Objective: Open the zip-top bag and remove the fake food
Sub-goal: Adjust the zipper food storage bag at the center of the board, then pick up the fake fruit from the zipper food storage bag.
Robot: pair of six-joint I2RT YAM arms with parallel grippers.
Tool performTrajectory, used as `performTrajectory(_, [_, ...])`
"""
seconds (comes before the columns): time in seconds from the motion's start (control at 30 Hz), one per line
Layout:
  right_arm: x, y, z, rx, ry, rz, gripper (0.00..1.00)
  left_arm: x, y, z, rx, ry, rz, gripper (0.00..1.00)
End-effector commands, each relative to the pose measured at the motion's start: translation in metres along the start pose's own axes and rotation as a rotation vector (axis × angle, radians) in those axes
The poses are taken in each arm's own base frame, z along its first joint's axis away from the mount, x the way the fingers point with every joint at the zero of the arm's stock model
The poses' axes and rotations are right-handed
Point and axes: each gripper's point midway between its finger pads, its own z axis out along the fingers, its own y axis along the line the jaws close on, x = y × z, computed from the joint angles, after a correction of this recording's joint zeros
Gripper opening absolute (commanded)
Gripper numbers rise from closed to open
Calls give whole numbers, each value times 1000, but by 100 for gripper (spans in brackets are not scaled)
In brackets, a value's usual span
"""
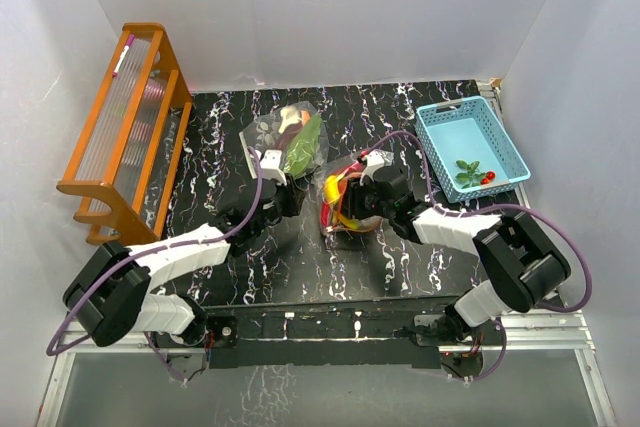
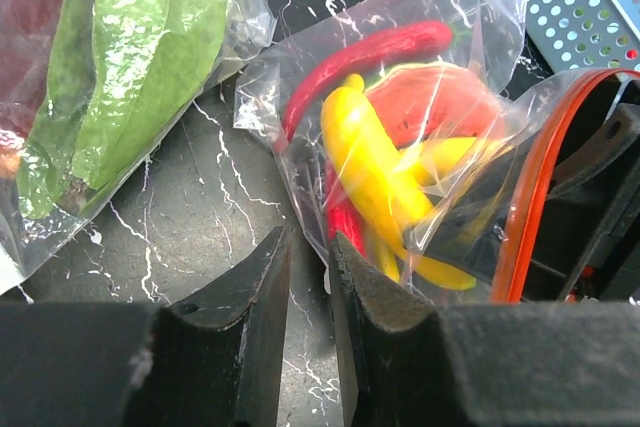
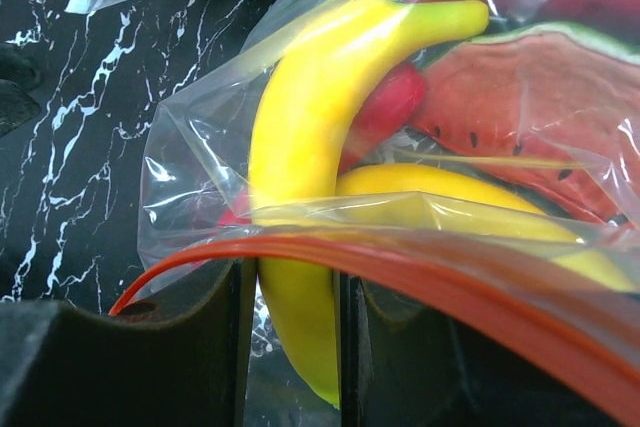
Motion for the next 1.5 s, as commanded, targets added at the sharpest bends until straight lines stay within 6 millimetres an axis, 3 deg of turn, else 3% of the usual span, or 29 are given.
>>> performTrajectory(0.0, [-31, 1, -5, 21, -88, -59, 8, -5, -5, 5, 25, -19, -10, 22])
performTrajectory(0.13, [-40, 15, -15, -43, -149, -91, 8, -3, -3, 7, 14, -15, -8, 26])
performTrajectory(0.2, [-45, 25, -23, -96, -187, -122, 8, -4, -5, 7, 17, -15, -15, 40])
performTrajectory(0.3, [-42, 29, -29, -123, -189, -165, 8, -6, -9, 9, 25, 8, -13, 69])
performTrajectory(0.4, [-27, 24, -30, -118, -133, -190, 8, -15, -12, 12, 23, -12, -12, 79])
performTrajectory(0.5, [-11, 18, -33, -105, -98, -177, 8, -24, -13, 17, 20, -32, -12, 80])
performTrajectory(0.63, [-2, 15, -38, -96, -92, -150, 8, -20, -24, 29, 62, -15, -25, 78])
performTrajectory(0.83, [6, 11, -36, -85, -71, -119, 8, -13, -42, 28, 150, 10, -50, 76])
performTrajectory(1.0, [8, 13, -36, -93, -68, -95, 8, 10, -26, 33, 93, 41, -65, 76])
performTrajectory(1.07, [9, 9, -36, -68, -69, -73, 8, 16, -26, 35, 97, 46, -76, 76])
performTrajectory(1.27, [16, -7, -30, 19, -42, -32, 8, 17, -49, 31, 169, 47, -76, 77])
performTrajectory(1.47, [9, -31, -32, 171, -76, 32, 8, 25, -65, 25, 191, 61, -57, 76])
